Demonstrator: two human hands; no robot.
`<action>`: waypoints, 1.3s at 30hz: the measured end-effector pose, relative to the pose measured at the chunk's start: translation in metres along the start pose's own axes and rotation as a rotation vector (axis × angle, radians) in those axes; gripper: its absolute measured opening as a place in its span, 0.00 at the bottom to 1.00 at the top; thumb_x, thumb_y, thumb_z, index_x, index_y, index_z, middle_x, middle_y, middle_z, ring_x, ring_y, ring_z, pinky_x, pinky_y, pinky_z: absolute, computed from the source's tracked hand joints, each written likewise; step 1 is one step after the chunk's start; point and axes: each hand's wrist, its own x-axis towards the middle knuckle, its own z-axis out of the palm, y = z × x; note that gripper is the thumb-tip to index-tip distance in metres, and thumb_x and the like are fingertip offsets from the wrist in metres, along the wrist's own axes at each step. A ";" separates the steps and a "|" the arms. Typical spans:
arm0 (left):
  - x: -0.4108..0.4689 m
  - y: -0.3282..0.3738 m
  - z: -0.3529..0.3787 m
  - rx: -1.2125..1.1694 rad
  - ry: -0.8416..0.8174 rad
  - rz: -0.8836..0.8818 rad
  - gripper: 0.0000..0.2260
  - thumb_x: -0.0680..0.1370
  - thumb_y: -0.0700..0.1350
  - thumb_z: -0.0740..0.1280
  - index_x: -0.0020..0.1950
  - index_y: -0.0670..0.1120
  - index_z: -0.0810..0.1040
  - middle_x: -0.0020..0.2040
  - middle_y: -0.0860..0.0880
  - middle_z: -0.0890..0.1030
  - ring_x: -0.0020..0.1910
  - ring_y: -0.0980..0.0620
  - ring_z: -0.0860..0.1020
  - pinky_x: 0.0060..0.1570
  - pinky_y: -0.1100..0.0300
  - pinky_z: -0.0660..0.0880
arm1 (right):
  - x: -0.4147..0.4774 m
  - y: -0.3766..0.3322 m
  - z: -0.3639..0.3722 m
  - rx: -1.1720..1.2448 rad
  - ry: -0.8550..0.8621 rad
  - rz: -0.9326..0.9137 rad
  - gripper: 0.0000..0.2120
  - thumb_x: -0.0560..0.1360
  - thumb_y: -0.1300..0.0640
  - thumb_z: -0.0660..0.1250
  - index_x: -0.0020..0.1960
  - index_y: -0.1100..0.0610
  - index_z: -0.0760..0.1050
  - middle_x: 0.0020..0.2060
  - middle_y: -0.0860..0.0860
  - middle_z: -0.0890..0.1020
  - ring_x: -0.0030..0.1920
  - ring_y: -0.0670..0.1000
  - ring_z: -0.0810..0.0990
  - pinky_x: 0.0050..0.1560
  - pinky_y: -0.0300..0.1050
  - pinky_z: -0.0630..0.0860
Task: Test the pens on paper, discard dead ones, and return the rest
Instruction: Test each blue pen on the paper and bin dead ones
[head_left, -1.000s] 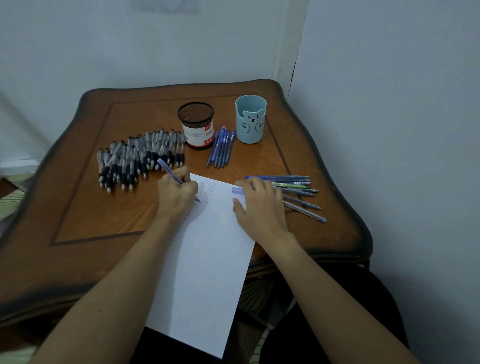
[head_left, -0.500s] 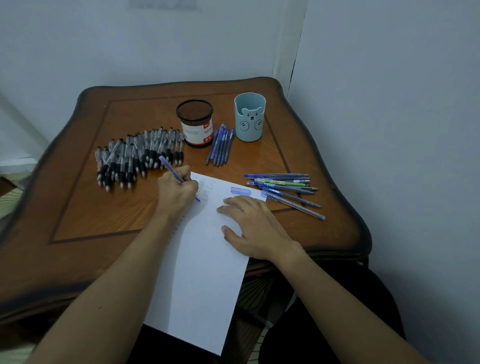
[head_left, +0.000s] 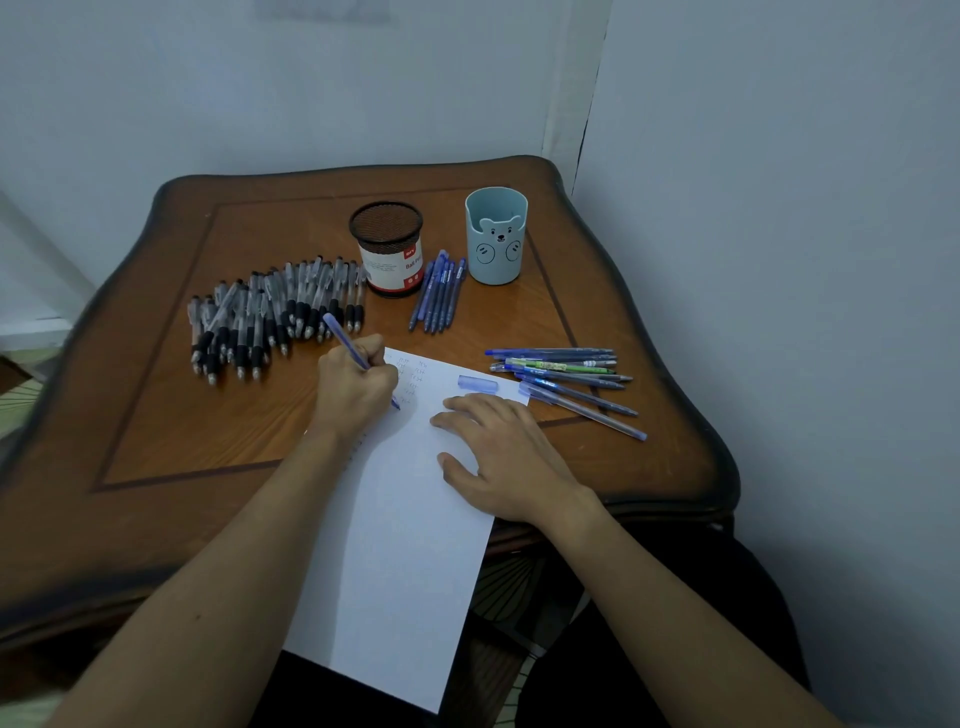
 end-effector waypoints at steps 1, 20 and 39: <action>-0.001 0.001 0.001 0.000 0.000 0.003 0.17 0.68 0.28 0.63 0.29 0.44 0.60 0.27 0.48 0.61 0.31 0.50 0.61 0.32 0.54 0.58 | 0.000 0.000 0.000 0.004 -0.001 0.001 0.22 0.80 0.44 0.60 0.73 0.49 0.70 0.74 0.47 0.69 0.74 0.48 0.63 0.73 0.49 0.56; -0.002 0.003 0.001 0.005 -0.015 -0.018 0.17 0.68 0.27 0.63 0.29 0.44 0.60 0.25 0.54 0.61 0.29 0.56 0.59 0.31 0.57 0.56 | 0.001 -0.001 -0.001 -0.008 0.002 0.000 0.22 0.80 0.44 0.60 0.72 0.48 0.70 0.74 0.47 0.69 0.74 0.48 0.63 0.73 0.49 0.56; -0.002 0.011 -0.008 -0.259 0.007 -0.166 0.11 0.79 0.45 0.72 0.43 0.41 0.74 0.32 0.45 0.80 0.28 0.52 0.78 0.31 0.60 0.76 | 0.016 0.002 -0.010 -0.195 0.186 0.286 0.22 0.81 0.51 0.61 0.75 0.51 0.67 0.70 0.50 0.72 0.69 0.53 0.68 0.63 0.54 0.64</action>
